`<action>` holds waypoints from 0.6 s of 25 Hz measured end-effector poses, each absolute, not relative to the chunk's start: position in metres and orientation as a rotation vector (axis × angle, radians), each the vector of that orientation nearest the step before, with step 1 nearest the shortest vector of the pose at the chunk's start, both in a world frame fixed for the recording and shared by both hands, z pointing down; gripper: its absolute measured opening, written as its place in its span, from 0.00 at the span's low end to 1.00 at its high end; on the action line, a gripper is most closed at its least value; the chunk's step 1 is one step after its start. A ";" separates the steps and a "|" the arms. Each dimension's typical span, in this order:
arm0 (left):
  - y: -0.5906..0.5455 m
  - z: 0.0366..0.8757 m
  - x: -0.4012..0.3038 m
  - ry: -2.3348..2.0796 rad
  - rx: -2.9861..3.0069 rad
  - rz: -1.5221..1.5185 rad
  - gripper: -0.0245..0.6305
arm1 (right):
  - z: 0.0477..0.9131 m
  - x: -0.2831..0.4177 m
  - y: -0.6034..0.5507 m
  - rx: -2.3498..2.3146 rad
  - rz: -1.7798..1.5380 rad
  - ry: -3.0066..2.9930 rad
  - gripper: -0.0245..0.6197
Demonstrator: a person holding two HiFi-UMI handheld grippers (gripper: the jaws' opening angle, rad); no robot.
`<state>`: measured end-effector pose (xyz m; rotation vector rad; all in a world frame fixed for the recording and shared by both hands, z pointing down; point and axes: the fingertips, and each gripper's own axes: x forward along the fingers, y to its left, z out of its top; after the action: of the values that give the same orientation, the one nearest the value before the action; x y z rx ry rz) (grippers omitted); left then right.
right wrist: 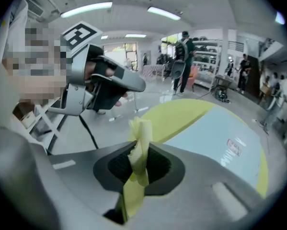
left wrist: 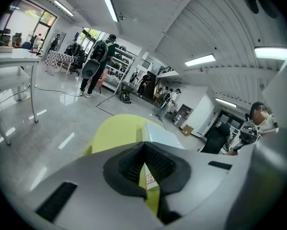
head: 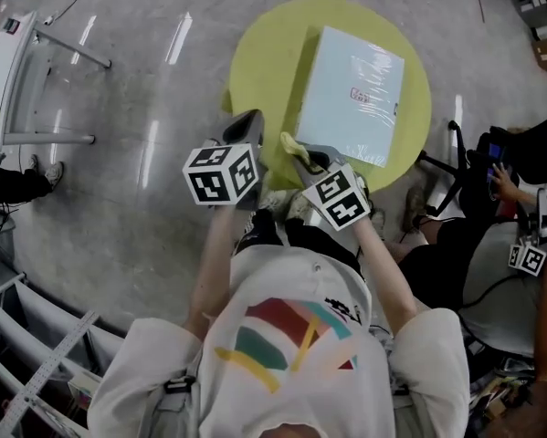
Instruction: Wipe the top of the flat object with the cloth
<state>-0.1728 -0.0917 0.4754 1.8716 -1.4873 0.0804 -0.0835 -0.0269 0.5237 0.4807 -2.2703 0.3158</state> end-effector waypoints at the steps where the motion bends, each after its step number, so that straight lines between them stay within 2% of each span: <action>1: -0.090 0.475 -0.174 -1.489 1.874 0.092 0.06 | 0.525 -0.086 -0.029 0.548 0.328 -2.316 0.08; 10: -0.081 0.481 -0.165 -1.483 1.896 0.208 0.06 | 0.559 -0.105 -0.032 0.692 0.054 -2.419 0.08; 15: -0.082 0.485 -0.160 -1.482 1.911 0.262 0.06 | 0.577 -0.102 -0.036 0.740 0.035 -2.413 0.08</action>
<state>-0.1601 -0.0816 0.4852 1.9112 -1.4819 0.2622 -0.1017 -0.0359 0.5768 0.7399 -2.4127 0.0353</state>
